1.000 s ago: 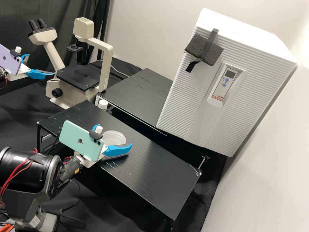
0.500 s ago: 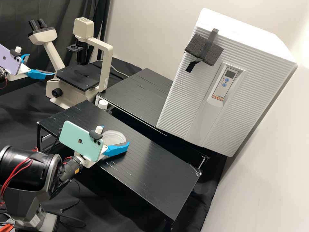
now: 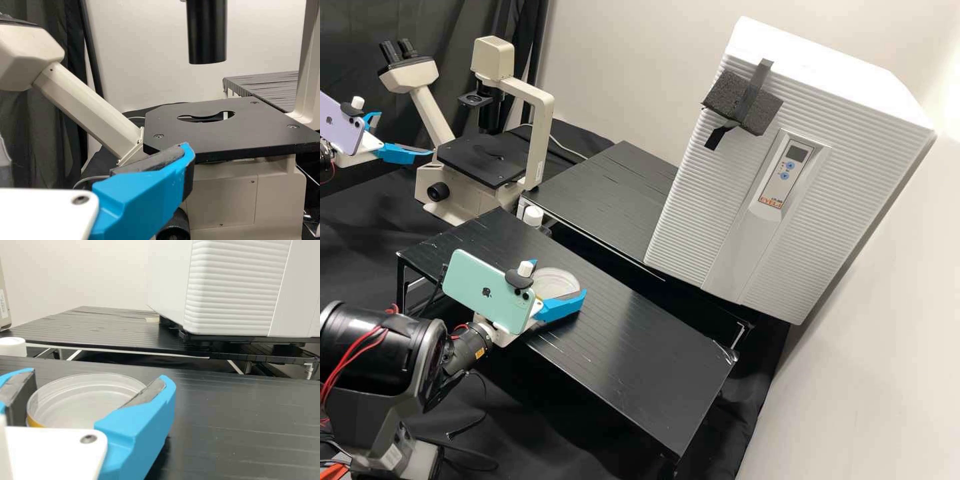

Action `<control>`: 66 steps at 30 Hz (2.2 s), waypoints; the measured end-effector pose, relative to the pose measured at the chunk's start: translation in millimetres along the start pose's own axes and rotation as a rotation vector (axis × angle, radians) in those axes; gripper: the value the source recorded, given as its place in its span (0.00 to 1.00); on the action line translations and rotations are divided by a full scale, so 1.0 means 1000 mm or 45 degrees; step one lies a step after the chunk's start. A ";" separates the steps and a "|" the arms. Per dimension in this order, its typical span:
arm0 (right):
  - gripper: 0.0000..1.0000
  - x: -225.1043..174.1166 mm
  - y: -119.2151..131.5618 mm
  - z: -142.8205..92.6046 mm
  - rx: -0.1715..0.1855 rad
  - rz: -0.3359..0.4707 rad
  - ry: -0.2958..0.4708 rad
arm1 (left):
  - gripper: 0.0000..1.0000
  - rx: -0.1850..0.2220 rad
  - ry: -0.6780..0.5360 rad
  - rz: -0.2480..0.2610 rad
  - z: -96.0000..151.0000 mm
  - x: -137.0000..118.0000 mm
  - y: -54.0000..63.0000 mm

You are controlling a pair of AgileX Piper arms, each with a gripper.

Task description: Open the petri dish lid.

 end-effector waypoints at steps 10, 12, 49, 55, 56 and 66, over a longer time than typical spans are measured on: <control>0.00 -0.001 0.002 -0.001 0.013 0.014 0.013 | 1.00 0.000 0.000 0.000 0.000 0.000 0.000; 0.00 -0.003 0.007 -0.003 0.036 0.045 0.019 | 1.00 0.000 0.000 0.000 0.000 0.000 0.000; 1.00 0.008 0.043 0.062 0.009 0.318 -0.402 | 1.00 0.000 0.000 0.000 0.000 0.000 0.000; 1.00 0.008 0.043 0.061 0.015 0.321 -0.402 | 1.00 0.000 0.000 0.000 0.000 0.000 0.000; 1.00 0.008 0.042 0.061 0.018 0.321 -0.402 | 1.00 0.000 0.000 0.000 0.000 0.000 0.000; 1.00 0.003 0.044 0.052 0.092 0.384 -0.402 | 1.00 0.000 0.000 0.000 0.000 0.000 0.000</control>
